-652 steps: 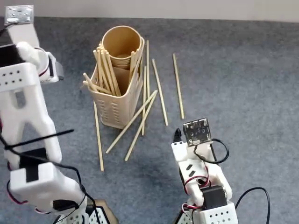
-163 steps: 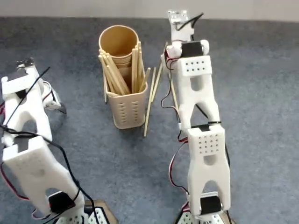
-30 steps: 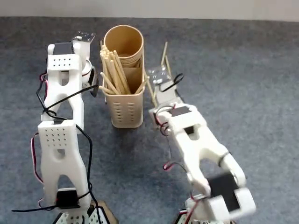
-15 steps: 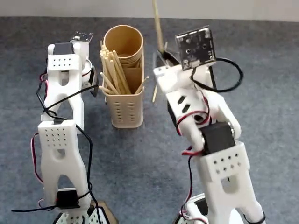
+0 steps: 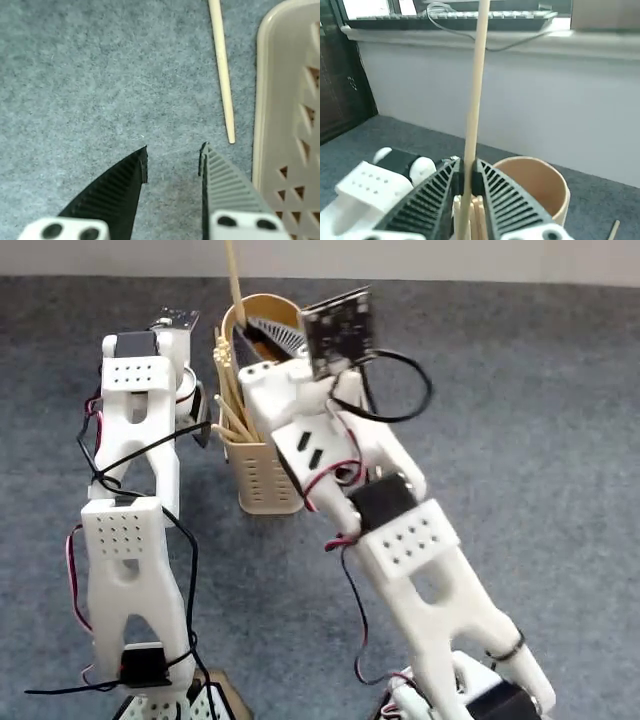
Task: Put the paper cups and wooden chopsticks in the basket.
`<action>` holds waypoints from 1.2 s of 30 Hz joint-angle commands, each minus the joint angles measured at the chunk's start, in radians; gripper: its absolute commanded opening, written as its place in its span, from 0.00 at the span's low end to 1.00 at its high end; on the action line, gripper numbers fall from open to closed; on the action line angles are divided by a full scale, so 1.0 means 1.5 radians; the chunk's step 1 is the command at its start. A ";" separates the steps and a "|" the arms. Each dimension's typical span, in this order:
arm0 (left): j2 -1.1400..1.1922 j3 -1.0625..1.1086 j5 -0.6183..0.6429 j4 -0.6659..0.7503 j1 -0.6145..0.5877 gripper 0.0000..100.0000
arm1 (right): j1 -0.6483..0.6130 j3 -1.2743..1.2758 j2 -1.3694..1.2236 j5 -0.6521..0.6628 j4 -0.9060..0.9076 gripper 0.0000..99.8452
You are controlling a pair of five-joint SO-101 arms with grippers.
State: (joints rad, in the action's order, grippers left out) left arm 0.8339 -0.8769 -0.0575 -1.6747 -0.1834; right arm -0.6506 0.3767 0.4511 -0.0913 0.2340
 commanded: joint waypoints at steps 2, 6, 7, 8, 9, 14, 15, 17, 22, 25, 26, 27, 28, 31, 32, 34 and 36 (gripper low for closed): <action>-0.005 -0.025 0.004 0.001 0.007 0.19 | -0.001 0.037 0.003 0.037 -0.026 0.00; -0.007 -0.025 0.004 0.005 0.010 0.19 | 0.008 0.118 0.054 0.051 -0.029 0.00; -0.007 -0.025 0.003 0.005 0.011 0.19 | 0.009 0.144 0.065 0.051 -0.030 0.01; -0.007 -0.025 0.003 0.005 0.012 0.19 | 0.009 0.170 0.074 0.051 -0.039 0.01; -0.007 -0.025 0.002 0.005 0.014 0.19 | 0.009 0.196 0.082 0.051 -0.056 0.01; -0.007 -0.025 0.002 0.005 0.014 0.19 | 0.011 0.302 0.123 0.081 -0.106 0.06; -0.007 -0.025 0.002 0.004 0.014 0.19 | 0.009 0.306 0.131 0.091 -0.105 0.11; -0.006 -0.025 0.002 0.003 0.013 0.19 | 0.009 0.311 0.146 0.102 -0.104 0.18; -0.006 -0.025 0.002 0.004 0.013 0.19 | 0.011 0.305 0.168 0.103 -0.101 0.22; -0.005 -0.025 0.002 0.005 0.013 0.19 | 0.011 0.283 0.191 0.103 -0.097 0.22; -0.005 -0.025 0.002 0.005 0.013 0.19 | 0.011 0.272 0.198 0.109 -0.081 0.22; -0.005 -0.025 0.002 0.005 0.013 0.19 | 0.011 0.254 0.206 0.125 -0.060 0.22; -0.005 -0.025 0.002 0.005 0.013 0.19 | 0.009 0.231 0.214 0.138 -0.032 0.22; -0.005 -0.025 0.001 0.005 0.014 0.19 | 0.011 0.147 0.234 0.148 0.073 0.22; -0.005 -0.025 0.001 0.005 0.014 0.19 | 0.013 0.119 0.237 0.149 0.108 0.22; -0.005 -0.025 0.001 0.005 0.013 0.19 | 0.040 0.076 0.241 0.149 0.163 0.22; -0.005 -0.025 0.001 0.005 0.013 0.19 | 0.068 0.047 0.244 0.147 0.185 0.22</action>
State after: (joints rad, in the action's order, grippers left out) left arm 0.8339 -0.8769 -0.0575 -1.6747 -0.1834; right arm -0.6076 0.5455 0.7825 0.1204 0.4503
